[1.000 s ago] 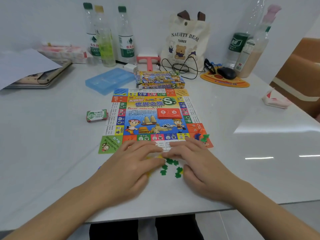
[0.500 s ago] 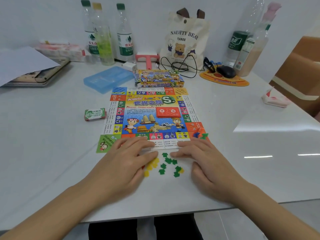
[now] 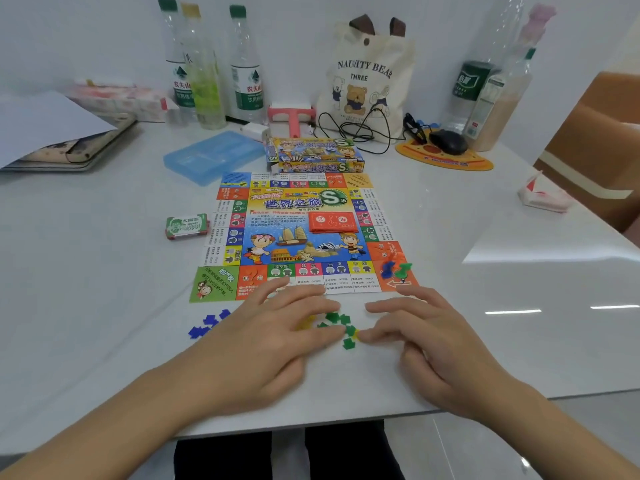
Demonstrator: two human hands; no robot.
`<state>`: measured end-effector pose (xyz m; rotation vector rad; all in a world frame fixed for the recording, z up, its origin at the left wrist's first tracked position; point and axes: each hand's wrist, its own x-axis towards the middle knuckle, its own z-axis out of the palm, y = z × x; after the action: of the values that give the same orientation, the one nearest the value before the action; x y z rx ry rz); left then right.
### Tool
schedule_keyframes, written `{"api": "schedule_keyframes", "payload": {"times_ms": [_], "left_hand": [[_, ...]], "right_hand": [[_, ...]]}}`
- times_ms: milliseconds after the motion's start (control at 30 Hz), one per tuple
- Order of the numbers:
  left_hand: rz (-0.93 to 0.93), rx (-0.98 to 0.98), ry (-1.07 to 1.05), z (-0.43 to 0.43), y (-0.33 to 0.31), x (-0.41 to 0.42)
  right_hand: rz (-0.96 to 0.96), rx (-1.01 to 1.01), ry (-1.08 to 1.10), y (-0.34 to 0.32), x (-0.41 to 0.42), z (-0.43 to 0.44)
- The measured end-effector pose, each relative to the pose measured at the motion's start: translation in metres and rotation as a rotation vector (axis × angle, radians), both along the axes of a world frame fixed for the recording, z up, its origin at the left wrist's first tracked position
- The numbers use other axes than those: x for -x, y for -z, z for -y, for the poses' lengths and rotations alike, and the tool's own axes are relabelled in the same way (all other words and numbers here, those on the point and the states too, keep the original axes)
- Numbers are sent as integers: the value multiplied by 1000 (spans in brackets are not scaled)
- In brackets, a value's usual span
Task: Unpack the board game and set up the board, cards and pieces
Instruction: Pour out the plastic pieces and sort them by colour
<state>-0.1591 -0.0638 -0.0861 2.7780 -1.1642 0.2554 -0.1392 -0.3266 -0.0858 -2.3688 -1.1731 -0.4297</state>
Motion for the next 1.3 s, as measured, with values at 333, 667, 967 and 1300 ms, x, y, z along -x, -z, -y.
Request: {"api": "schedule_keyframes", "payload": {"times_ms": [333,667,967,1300], "left_hand": [[20,17,-64,5,3,-4],[21,128,-163,-37,2,11],[-14,-30,-43,-45,4,23],[-5,-122,-13,-31,0,18]], "right_hand": [[-15,14,-59,1,9,8],[-89,192,-193,-5,10,-36],[-151,244,-180,0,0,-30],[-176,347,-178,-5,-5,-5]]}}
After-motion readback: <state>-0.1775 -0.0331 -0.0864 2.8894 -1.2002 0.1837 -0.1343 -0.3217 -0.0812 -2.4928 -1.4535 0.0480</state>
